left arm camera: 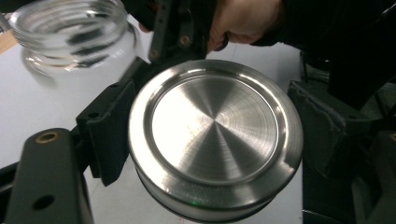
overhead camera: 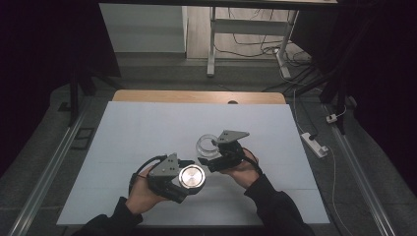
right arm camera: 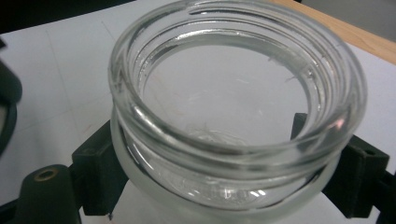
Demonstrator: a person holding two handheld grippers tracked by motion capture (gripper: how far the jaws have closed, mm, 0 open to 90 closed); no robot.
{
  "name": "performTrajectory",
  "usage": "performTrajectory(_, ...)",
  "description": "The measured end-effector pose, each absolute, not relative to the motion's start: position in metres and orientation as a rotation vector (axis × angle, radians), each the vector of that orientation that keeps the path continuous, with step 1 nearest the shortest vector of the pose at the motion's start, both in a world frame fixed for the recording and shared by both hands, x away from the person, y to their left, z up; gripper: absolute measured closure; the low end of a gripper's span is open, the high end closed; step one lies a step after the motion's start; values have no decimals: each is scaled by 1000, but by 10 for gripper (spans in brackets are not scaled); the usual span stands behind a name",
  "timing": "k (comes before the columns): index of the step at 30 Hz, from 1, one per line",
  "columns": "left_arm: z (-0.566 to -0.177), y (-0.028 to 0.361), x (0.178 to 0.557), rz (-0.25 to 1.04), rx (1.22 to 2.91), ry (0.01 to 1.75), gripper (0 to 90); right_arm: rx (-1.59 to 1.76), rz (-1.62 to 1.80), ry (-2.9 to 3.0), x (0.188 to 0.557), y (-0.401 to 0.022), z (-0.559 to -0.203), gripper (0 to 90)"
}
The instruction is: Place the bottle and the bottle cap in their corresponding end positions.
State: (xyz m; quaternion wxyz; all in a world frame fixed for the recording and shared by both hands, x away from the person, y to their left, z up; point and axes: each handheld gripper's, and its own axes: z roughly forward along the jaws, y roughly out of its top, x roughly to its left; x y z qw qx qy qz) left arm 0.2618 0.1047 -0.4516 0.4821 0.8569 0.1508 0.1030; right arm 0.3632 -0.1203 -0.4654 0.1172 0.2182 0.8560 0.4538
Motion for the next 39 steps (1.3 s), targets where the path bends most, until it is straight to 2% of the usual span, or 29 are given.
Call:
performTrajectory(21, -505, 94, 281, 245, 2125, 471, 201, 692, 1300, 2459, 398, -102, -472, 152)
performTrajectory(39, -525, 83, 298, 239, 2180, 517, 201, 710, 1259, 2435, 428, -88, -480, 152)
